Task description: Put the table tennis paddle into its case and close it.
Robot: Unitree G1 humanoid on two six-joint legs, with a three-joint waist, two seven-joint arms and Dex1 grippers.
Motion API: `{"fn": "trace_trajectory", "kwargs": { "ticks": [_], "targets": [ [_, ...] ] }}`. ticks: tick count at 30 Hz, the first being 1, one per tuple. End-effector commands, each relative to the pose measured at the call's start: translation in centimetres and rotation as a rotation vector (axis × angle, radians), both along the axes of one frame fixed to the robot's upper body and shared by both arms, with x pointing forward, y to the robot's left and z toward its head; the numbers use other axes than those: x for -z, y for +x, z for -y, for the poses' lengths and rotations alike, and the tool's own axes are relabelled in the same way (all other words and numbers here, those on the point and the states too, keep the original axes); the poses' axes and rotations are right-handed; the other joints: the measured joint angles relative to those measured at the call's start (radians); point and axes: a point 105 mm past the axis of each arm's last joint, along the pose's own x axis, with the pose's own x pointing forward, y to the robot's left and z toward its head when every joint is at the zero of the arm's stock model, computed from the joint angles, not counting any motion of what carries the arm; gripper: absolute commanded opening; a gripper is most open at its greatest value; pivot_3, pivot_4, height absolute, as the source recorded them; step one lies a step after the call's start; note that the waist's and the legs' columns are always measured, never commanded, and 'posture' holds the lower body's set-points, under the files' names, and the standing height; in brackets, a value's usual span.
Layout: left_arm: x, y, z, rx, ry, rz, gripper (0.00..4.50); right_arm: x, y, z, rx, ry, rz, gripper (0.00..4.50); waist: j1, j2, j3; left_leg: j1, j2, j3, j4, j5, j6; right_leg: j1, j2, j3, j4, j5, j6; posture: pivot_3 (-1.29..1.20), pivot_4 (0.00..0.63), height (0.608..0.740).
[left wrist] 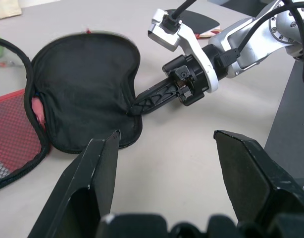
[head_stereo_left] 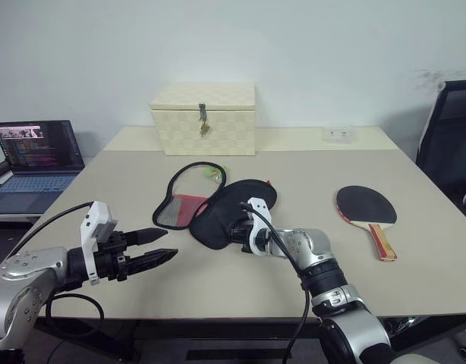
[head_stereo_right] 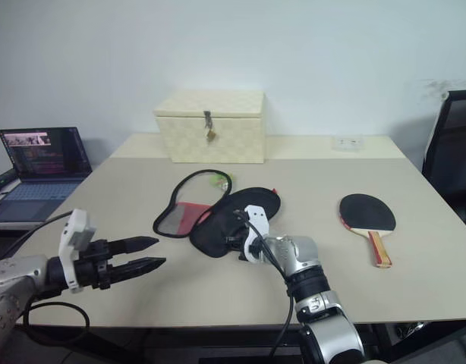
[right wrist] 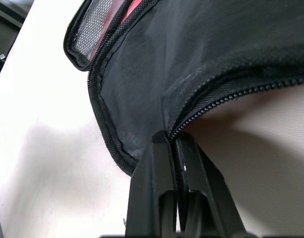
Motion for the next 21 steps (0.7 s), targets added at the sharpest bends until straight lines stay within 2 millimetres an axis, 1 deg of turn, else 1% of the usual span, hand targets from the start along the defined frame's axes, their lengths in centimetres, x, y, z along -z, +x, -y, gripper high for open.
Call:
{"fn": "trace_trajectory", "kwargs": {
  "ticks": [1,4,6,9,10,13,16,18,21],
  "targets": [
    [-0.9,-0.2,0.7,0.035,0.007,0.053,3.3,-1.5,-1.8,-2.7,-0.079,0.091,-0.002,0.03,0.0,0.0,0.0,0.0,0.0,0.0,0.0,0.0,0.0,0.0,0.0,0.0,0.0,0.0,0.0,0.0,0.15,0.74],
    [-0.7,-0.6,1.4,0.067,0.013,0.047,3.3,-1.3,-2.0,-0.9,-0.087,0.072,-0.012,0.03,0.0,0.0,0.0,0.0,0.0,0.0,0.0,0.0,0.0,0.0,0.0,0.0,0.0,0.0,0.0,0.0,0.15,0.74],
    [-1.0,-0.8,2.3,0.104,-0.001,0.053,3.3,-1.1,-2.5,1.6,-0.105,0.034,-0.014,0.03,0.002,0.0,0.0,-0.001,0.0,0.0,0.0,0.0,0.0,0.0,0.0,0.0,-0.001,0.0,0.0,0.0,0.15,0.74],
    [-1.3,-0.9,3.2,0.14,-0.021,0.059,3.3,-1.1,-3.1,3.7,-0.115,0.008,-0.031,0.03,0.011,0.0,0.0,-0.002,-0.001,-0.001,0.0,0.0,0.0,0.0,-0.001,0.0,-0.002,0.0,0.0,0.0,0.15,0.74],
    [-1.4,-1.0,3.7,0.167,-0.021,0.055,3.3,-1.3,-3.4,4.7,-0.127,-0.002,-0.034,0.03,0.011,0.0,0.0,-0.002,-0.001,-0.001,0.001,0.0,0.0,0.0,-0.001,0.0,-0.002,0.0,0.0,0.0,0.15,0.74],
    [-1.3,-1.1,4.6,0.22,-0.015,0.046,3.3,-1.7,-4.5,6.6,-0.172,-0.037,-0.039,0.03,0.011,0.0,0.0,-0.001,-0.001,0.0,0.001,0.0,0.0,0.0,0.0,0.0,-0.001,0.0,0.0,0.0,0.15,0.74],
    [-1.0,-1.0,5.3,0.26,-0.008,0.035,3.3,-1.5,-5.7,8.8,-0.233,-0.108,-0.044,0.03,0.011,0.0,0.0,-0.001,-0.001,0.0,0.0,0.0,0.0,0.0,0.002,0.0,-0.002,0.0,0.0,0.0,0.15,0.74],
    [-0.7,-1.0,5.6,0.278,-0.002,0.025,3.3,-1.4,-5.9,10.3,-0.243,-0.146,-0.051,0.03,0.011,0.0,0.0,-0.001,-0.001,0.0,0.0,0.0,0.0,0.0,0.002,0.0,-0.002,0.0,0.0,0.0,0.15,0.74],
    [-0.3,-1.0,5.7,0.292,0.006,0.015,3.3,-1.3,-5.7,12.4,-0.235,-0.196,-0.047,0.03,0.007,0.0,0.0,-0.001,-0.002,0.001,0.0,0.0,0.0,0.0,0.002,0.0,-0.003,-0.003,0.004,0.0,0.15,0.74]
  ]
}}
